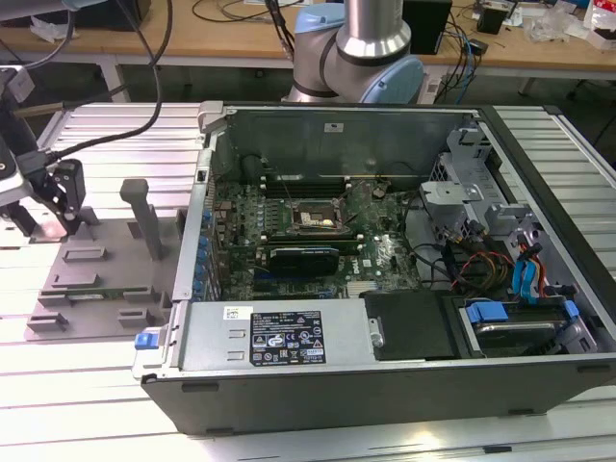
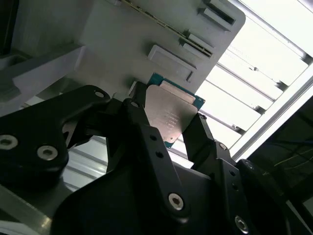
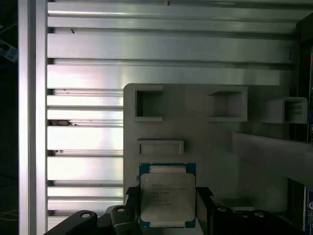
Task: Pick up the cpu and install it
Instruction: 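Pick up the cpu and move it towards the insertion slot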
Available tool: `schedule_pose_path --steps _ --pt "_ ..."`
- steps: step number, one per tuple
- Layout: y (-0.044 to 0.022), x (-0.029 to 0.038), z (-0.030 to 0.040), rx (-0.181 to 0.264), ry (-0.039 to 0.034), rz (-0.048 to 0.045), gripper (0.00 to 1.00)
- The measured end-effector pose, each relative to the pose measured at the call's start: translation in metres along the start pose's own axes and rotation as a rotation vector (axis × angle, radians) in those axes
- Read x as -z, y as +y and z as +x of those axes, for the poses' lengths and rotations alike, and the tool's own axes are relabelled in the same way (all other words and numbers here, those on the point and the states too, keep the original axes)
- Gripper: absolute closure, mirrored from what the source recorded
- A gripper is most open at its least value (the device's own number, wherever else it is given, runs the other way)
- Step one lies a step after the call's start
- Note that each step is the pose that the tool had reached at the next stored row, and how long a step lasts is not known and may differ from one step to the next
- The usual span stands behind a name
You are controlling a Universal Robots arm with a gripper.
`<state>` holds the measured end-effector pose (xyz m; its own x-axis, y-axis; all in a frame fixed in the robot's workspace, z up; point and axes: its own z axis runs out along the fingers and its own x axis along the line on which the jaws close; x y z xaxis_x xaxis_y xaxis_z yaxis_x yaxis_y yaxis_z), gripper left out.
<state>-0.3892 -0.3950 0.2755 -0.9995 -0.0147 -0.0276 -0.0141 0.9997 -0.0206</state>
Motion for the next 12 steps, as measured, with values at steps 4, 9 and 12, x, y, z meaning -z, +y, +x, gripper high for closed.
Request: schedule_pose_path --steps 4,9,12 --pt "-0.0001 0.0038 -0.0001 0.0 0.0 0.0 0.45" --pt "-0.0002 0.0091 -0.0003 0.0 -0.0001 0.0 0.45" --pt "-0.0003 0.0128 -0.0004 0.0 0.0 0.0 0.45"
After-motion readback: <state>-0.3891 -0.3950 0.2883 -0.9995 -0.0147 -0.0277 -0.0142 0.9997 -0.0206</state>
